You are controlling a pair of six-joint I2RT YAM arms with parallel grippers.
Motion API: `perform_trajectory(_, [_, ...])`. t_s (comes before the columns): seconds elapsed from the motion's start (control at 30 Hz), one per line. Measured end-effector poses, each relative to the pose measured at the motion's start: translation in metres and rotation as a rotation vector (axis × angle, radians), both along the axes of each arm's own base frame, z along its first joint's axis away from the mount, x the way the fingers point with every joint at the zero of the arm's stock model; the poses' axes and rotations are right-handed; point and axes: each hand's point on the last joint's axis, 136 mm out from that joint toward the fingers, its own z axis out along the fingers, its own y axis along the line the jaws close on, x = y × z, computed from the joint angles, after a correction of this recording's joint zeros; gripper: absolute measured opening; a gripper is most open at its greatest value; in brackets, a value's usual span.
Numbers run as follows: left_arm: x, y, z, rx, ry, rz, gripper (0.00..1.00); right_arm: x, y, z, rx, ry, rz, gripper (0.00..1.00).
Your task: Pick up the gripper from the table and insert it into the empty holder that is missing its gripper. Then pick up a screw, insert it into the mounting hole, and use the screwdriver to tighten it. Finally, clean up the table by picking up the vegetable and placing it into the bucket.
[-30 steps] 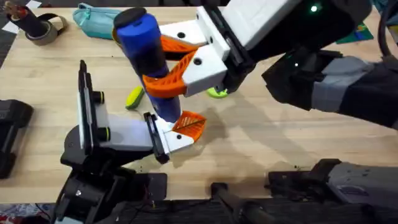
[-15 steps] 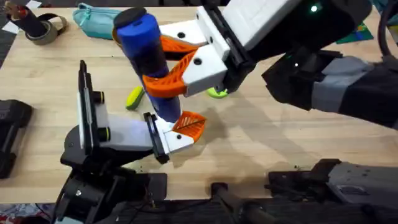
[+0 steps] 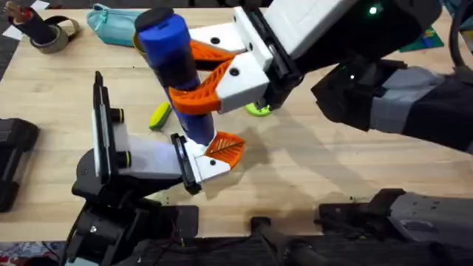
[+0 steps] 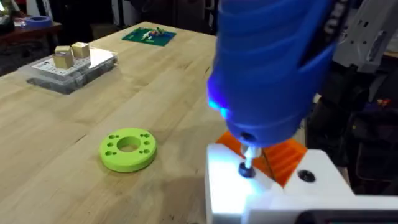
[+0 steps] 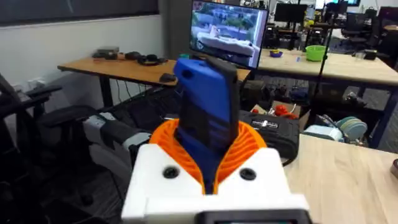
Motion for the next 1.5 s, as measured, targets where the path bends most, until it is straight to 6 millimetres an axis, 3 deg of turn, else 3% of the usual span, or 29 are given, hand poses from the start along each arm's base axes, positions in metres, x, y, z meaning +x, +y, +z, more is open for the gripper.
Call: perform_trajectory(1.5, [0.0000, 0.0000, 0.0000, 0.000, 0.000, 0.000, 0.019, 0.0005, -0.0006, -0.0053, 0.003, 0.005, -0.012, 0.053])
